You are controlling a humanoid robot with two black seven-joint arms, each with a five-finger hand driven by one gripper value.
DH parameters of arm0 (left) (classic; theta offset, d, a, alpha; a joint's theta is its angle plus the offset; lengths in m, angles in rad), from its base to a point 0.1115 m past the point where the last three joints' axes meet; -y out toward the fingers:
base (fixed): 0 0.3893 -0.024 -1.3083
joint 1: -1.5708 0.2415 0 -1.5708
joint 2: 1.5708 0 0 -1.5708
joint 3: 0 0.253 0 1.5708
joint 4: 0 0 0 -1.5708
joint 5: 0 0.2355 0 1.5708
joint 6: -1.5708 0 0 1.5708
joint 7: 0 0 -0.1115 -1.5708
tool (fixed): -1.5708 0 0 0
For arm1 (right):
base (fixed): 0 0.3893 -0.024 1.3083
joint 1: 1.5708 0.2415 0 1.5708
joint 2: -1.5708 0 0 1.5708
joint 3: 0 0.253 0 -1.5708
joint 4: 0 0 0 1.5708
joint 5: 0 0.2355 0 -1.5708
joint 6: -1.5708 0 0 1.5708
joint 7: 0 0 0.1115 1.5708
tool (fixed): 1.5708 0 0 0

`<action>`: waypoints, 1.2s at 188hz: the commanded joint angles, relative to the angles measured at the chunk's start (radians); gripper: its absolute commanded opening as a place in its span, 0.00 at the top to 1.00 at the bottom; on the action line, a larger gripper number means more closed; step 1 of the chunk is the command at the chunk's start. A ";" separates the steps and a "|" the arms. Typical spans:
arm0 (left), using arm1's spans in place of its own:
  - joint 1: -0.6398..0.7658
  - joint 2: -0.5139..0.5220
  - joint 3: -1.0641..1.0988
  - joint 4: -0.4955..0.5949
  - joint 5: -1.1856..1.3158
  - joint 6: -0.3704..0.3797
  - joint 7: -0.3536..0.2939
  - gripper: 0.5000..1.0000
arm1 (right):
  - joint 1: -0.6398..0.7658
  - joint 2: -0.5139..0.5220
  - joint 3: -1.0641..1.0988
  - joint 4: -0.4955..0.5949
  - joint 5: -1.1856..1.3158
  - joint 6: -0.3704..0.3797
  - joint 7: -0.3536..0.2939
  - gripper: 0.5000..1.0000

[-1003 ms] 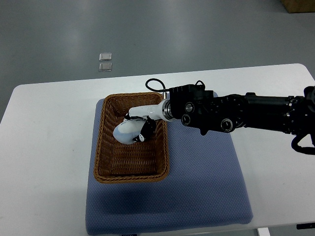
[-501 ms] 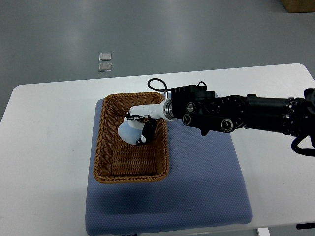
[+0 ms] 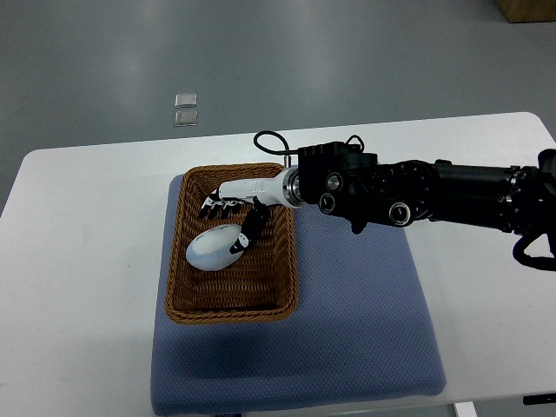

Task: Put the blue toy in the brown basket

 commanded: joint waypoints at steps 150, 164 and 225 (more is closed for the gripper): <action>0.000 0.000 0.002 -0.009 0.000 0.000 0.001 0.00 | -0.418 -0.190 0.887 -0.002 0.274 -0.011 0.113 0.28; 0.000 0.000 0.002 -0.009 0.000 0.000 0.001 0.00 | -0.486 -0.166 0.994 -0.012 0.332 -0.012 0.144 0.28; 0.000 0.000 0.002 -0.012 0.002 0.000 0.001 0.00 | -0.665 -0.048 1.266 -0.158 0.478 0.005 0.230 0.20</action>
